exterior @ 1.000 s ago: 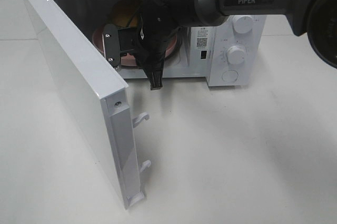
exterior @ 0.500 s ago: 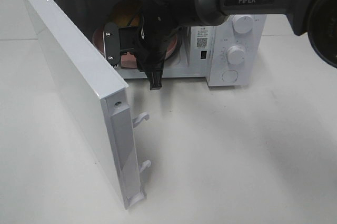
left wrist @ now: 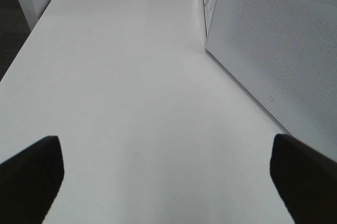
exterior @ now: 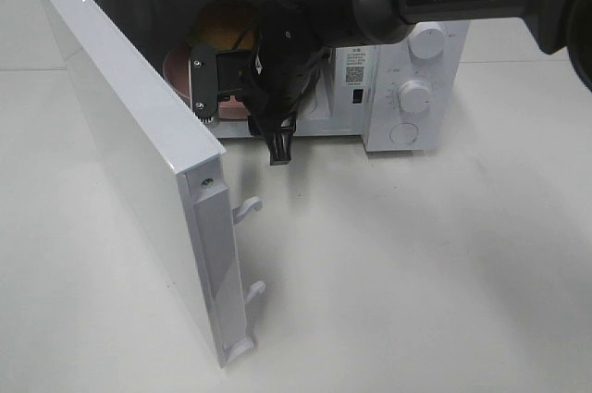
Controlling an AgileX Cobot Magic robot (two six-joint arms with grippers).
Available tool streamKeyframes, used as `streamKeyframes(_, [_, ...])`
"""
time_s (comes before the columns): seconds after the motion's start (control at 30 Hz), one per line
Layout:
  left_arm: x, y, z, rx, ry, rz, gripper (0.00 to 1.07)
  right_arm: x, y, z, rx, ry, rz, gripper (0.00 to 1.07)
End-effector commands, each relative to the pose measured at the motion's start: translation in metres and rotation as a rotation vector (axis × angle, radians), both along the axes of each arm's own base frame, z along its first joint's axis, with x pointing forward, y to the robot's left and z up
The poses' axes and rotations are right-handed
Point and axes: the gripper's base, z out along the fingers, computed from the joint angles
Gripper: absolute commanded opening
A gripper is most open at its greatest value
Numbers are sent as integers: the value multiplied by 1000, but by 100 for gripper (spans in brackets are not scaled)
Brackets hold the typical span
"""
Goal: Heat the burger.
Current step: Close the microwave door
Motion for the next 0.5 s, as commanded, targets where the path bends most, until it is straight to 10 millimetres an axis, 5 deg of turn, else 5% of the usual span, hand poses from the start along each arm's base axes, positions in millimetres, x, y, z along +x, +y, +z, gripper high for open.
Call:
streamKeyframes(0.03, [-2, 0, 2, -1, -34, -9, 100, -1, -2, 11, 27, -28, 2, 58])
streamKeyframes(0.23, [-2, 0, 2, -1, -34, -9, 100, -7, -6, 20, 67, -33, -29, 84])
streamKeyframes(0.5, [-2, 0, 2, -1, -34, -9, 100, -19, -16, 25, 55, -17, -28, 84])
